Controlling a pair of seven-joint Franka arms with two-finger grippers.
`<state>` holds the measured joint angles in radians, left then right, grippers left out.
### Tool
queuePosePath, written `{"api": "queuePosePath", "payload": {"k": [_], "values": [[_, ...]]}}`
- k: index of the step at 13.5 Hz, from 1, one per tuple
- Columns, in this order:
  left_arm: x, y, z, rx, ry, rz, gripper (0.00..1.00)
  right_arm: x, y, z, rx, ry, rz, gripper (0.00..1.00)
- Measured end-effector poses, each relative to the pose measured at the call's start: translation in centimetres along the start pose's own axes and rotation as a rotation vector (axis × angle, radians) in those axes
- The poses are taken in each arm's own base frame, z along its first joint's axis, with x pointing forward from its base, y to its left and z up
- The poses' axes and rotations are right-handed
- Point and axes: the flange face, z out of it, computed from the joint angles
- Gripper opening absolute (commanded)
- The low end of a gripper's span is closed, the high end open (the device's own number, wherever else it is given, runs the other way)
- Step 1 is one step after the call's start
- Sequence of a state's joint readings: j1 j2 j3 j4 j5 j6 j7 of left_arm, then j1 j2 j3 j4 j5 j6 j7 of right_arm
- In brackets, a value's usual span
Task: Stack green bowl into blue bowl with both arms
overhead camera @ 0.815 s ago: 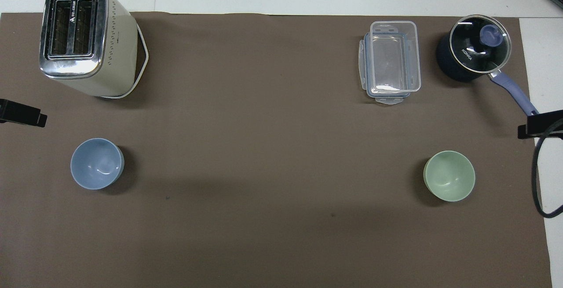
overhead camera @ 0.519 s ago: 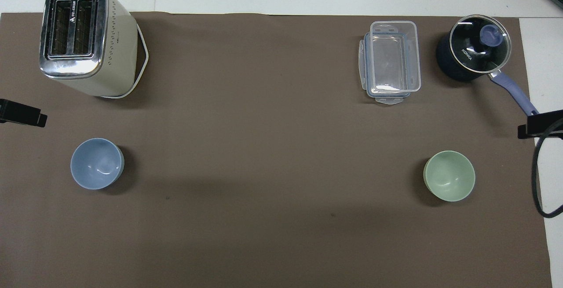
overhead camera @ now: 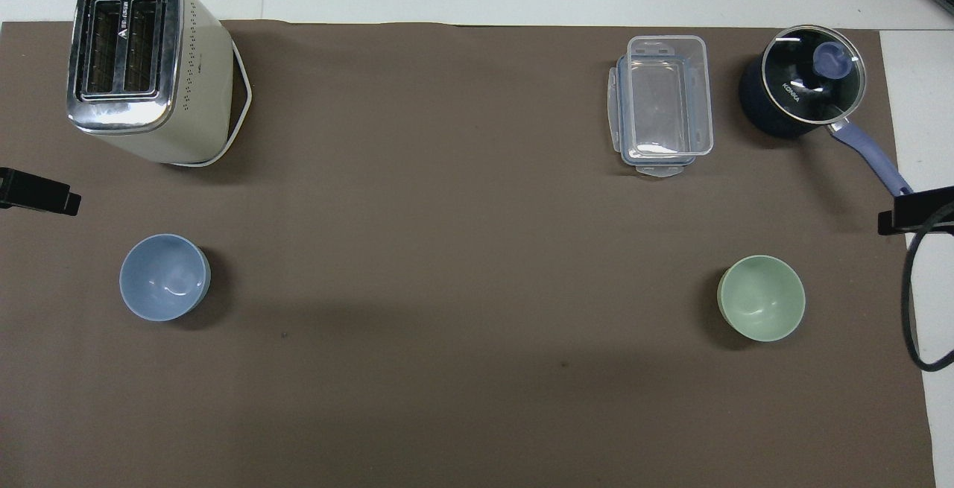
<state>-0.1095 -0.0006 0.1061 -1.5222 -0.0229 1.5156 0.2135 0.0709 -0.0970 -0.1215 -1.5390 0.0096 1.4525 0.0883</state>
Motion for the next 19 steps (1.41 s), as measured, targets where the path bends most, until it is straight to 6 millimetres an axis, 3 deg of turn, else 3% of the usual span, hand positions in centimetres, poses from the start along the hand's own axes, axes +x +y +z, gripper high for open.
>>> {"api": "queuePosePath", "payload": {"k": [19], "values": [[-0.03, 0.0, -0.04, 0.0, 0.001, -0.001, 1.0, 0.27, 0.84, 0.38, -0.037, 0.005, -0.056, 1.0]]}}
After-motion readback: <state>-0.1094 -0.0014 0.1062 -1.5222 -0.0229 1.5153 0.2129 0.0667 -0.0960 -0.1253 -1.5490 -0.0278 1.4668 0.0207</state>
